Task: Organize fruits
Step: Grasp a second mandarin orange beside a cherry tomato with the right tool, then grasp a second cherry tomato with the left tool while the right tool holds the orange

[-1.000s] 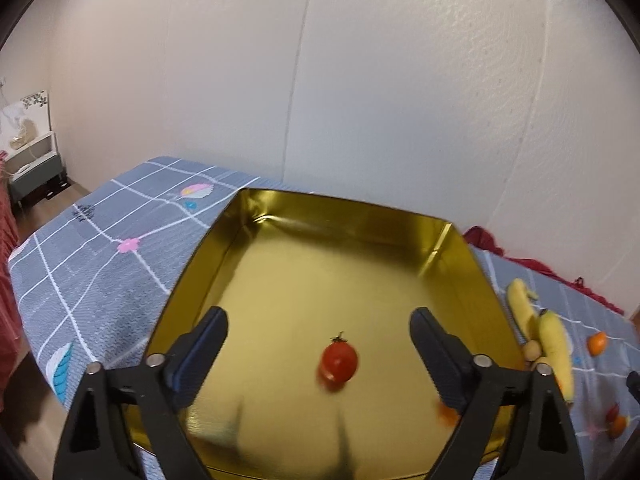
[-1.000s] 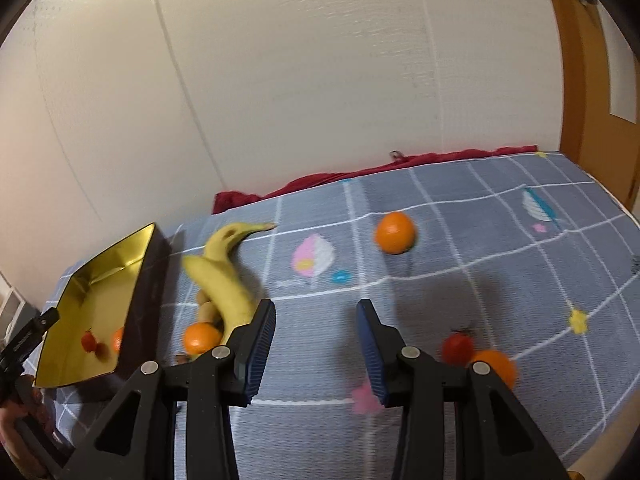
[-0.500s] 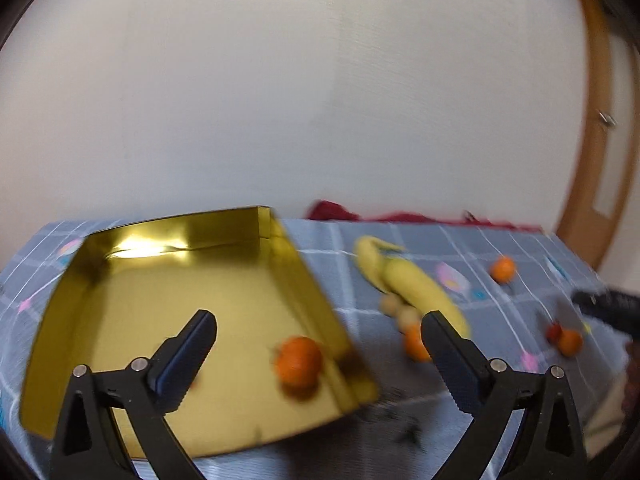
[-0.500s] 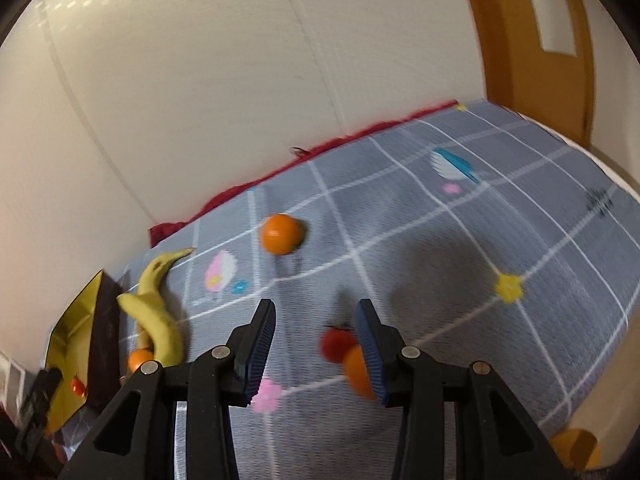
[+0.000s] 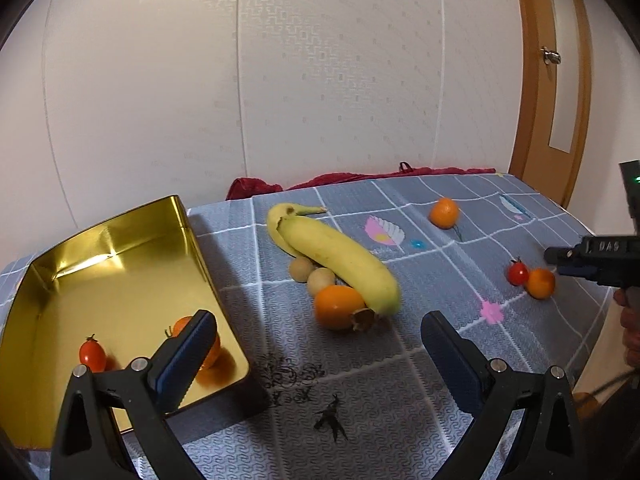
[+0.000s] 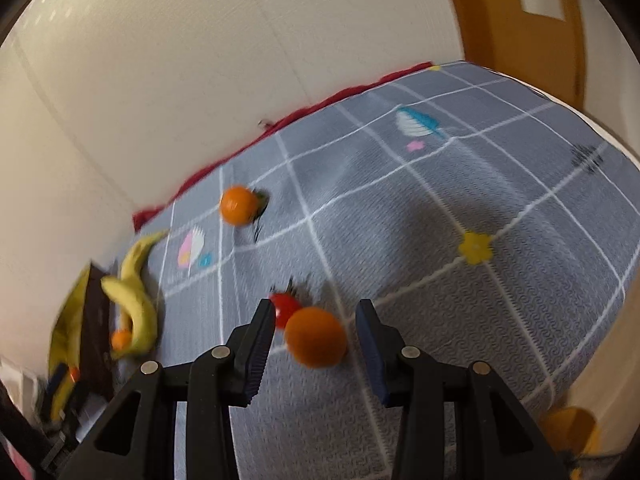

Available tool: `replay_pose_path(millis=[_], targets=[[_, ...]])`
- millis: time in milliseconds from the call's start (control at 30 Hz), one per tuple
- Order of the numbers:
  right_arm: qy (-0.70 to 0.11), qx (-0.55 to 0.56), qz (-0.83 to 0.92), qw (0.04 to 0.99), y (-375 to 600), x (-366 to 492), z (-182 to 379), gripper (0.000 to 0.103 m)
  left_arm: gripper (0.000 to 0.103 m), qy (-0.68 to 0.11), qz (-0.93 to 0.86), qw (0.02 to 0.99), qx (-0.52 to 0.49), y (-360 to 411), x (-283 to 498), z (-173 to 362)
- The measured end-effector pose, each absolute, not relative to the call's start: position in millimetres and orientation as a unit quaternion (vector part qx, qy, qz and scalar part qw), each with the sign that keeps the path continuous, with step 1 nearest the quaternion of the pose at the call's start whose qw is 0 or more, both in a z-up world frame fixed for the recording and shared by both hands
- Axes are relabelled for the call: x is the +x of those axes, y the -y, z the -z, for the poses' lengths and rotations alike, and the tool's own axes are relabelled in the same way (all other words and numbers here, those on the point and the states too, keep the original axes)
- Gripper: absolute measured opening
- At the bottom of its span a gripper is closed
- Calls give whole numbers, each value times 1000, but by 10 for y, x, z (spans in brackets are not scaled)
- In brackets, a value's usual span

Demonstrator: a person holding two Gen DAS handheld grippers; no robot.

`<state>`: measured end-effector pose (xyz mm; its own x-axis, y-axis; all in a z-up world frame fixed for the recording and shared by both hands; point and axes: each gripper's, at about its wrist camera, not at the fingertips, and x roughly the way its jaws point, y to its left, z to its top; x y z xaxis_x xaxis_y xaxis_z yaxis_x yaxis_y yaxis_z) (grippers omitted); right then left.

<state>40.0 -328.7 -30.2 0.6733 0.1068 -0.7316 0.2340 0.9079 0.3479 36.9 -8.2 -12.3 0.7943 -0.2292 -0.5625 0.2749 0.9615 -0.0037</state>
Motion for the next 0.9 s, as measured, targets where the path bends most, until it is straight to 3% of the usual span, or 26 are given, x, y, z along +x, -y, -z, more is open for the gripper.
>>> replay_pose_path(millis=[500,733,900], targets=[[-437,143,43,887,3095,529,435,37,103,-290,183,937,62,337,277,177],[-424,171,97,884,3399,435,409,37,103,-313,224,921,52,939,387,197],[-420,224,118,872,3685,370,452,37,103,-305,241,914,117,1640,535,202]])
